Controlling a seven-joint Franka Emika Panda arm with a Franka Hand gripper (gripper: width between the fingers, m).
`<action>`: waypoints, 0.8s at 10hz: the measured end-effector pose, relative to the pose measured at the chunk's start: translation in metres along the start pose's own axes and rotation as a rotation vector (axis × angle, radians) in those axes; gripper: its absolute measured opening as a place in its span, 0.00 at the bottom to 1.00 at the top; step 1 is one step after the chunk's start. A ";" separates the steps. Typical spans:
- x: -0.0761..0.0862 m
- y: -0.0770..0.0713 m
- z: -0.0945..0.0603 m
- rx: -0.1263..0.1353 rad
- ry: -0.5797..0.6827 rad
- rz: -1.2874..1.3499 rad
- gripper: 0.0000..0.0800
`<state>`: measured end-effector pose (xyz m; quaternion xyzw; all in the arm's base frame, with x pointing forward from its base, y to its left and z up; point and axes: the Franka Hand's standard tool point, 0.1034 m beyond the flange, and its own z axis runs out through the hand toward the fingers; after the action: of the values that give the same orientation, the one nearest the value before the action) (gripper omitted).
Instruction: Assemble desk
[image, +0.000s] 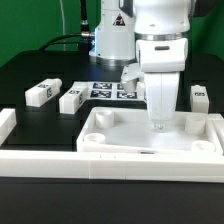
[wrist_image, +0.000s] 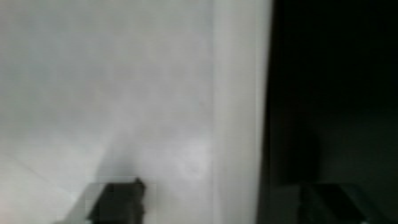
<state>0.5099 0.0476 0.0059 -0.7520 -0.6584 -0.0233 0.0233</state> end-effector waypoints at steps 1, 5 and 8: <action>-0.001 0.001 -0.002 -0.003 0.000 0.002 0.73; 0.012 0.004 -0.033 -0.015 -0.008 0.168 0.81; 0.034 0.006 -0.056 -0.033 -0.009 0.297 0.81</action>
Offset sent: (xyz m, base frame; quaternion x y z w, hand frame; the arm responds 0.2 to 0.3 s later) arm -0.0074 0.0007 0.0349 0.0101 -0.0350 0.0986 0.9945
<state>0.5203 0.0763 0.0643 -0.8414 -0.5397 -0.0272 0.0111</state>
